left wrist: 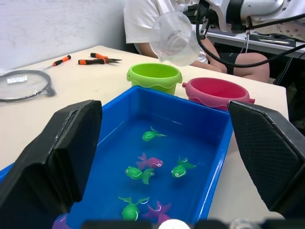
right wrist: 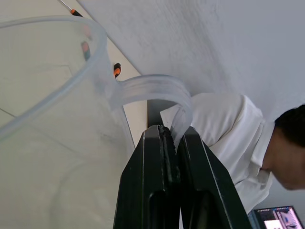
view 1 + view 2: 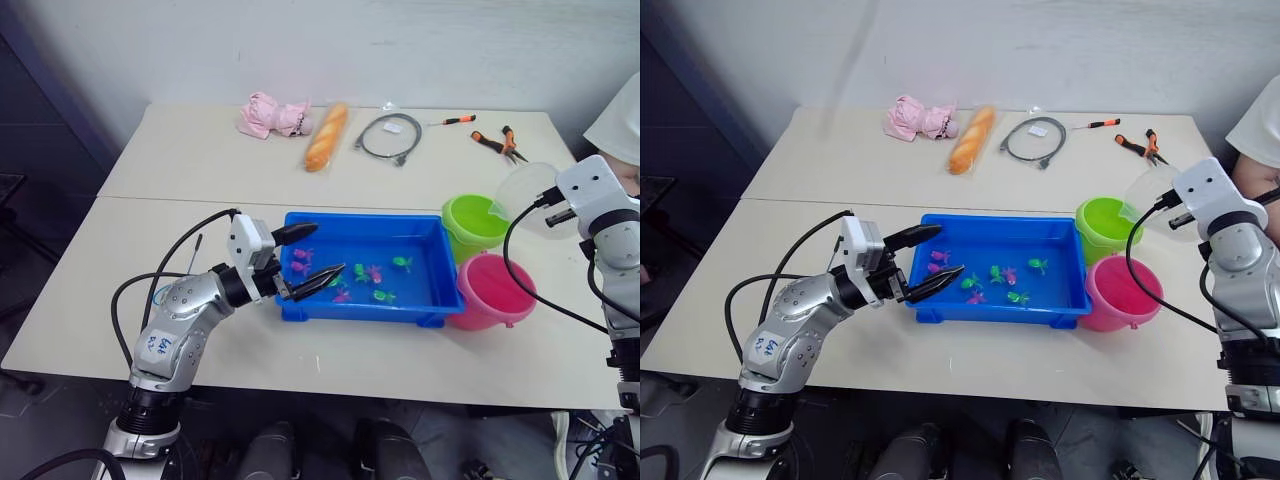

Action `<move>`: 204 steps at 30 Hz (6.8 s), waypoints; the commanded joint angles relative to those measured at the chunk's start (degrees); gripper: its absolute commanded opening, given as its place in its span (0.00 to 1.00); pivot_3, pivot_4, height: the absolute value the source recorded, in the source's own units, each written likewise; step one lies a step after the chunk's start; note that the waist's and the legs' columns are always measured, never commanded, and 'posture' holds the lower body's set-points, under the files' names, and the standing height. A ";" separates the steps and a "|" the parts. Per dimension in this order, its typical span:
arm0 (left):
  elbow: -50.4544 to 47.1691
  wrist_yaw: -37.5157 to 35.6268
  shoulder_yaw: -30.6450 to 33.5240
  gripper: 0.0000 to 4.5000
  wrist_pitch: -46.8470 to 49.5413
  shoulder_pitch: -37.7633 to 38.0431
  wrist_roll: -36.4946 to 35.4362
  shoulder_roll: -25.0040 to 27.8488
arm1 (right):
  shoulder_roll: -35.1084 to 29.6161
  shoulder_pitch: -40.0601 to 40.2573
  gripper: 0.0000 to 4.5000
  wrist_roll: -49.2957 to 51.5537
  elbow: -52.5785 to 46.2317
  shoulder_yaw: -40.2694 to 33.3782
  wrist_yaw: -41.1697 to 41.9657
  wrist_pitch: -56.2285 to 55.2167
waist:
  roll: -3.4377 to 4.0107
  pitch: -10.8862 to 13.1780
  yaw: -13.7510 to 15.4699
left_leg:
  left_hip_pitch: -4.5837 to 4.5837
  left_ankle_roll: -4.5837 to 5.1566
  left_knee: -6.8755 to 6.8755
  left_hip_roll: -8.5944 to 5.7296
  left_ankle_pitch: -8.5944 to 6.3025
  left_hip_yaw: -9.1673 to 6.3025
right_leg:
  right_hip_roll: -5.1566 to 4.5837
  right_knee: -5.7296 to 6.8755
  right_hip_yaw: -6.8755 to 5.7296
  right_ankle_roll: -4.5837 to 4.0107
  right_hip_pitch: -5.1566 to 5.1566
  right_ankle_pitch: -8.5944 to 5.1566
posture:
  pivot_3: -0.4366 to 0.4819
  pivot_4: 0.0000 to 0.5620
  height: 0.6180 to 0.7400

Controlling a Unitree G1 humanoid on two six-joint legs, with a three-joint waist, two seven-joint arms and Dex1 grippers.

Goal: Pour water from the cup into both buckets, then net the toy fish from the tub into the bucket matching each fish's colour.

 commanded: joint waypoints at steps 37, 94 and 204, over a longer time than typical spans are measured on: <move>1.84 0.62 -0.37 1.00 -6.26 -0.70 1.65 -3.78 | -6.29 -6.03 0.02 -26.21 7.40 8.33 -14.82 -20.70 | -0.01 0.01 -0.14 | 0.01 -0.09 0.00 0.03 0.05 0.00 | 0.04 -0.01 0.00 0.00 0.00 0.00 | 0.48 0.27 1.00; -6.49 -11.26 2.70 1.00 4.75 1.99 -6.61 9.79 | 28.53 44.25 0.99 43.69 -38.28 -36.54 1.38 13.98 | 0.13 -0.01 -1.25 | 0.09 -0.03 -0.17 0.08 -0.14 -0.10 | 0.00 0.06 0.10 -0.04 0.00 -0.02 | 0.48 0.27 1.00; 10.00 -44.27 -14.32 0.01 4.15 -27.30 6.43 17.51 | -0.91 9.25 1.00 64.14 -51.10 8.27 39.33 30.51 | -1.03 0.67 0.20 | -0.28 0.30 0.35 0.07 -0.35 -0.16 | -0.02 -0.01 -0.25 0.10 0.04 0.09 | 0.48 0.27 1.00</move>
